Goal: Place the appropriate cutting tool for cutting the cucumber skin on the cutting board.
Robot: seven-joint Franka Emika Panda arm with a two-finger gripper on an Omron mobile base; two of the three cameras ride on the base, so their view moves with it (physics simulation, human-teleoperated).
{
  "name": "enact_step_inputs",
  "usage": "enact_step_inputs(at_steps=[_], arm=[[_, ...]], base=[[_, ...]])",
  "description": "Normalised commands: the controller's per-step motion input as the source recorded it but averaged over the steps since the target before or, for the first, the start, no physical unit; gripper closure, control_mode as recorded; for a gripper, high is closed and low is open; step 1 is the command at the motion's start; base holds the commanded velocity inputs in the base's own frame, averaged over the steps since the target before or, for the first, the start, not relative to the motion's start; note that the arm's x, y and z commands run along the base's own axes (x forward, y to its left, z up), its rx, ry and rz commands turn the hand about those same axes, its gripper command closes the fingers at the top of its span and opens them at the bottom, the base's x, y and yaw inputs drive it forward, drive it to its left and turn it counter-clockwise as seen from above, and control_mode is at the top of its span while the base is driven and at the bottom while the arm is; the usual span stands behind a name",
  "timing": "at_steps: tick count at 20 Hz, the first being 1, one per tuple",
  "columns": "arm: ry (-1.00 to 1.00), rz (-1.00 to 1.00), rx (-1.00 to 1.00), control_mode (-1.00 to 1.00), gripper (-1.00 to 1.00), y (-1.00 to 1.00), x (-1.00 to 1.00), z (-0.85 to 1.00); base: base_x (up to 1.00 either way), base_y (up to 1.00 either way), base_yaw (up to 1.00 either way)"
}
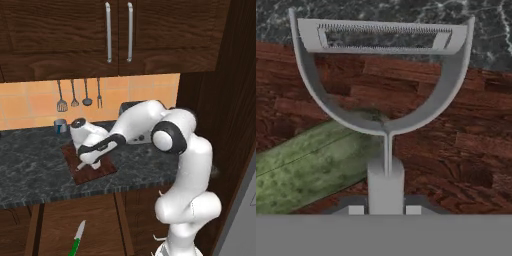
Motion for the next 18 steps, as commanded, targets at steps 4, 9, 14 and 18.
enact_step_inputs(at_steps=[4,9,14,18], arm=[[-0.13,-0.05,0.0,-1.0,-1.0,0.0,-0.37,0.18],[-0.2,-0.06,0.0,-1.0,-1.0,-0.14,-0.72,0.85],[-0.21,-0.05,0.08,-1.0,-1.0,-0.62,-0.77,0.61],[-0.15,-0.02,0.18,-1.0,-1.0,-0.89,-0.77,0.46]], base=[[0.0,0.0,0.0],[0.0,0.0,0.0],[0.0,0.0,0.0],[0.0,0.0,0.0]])
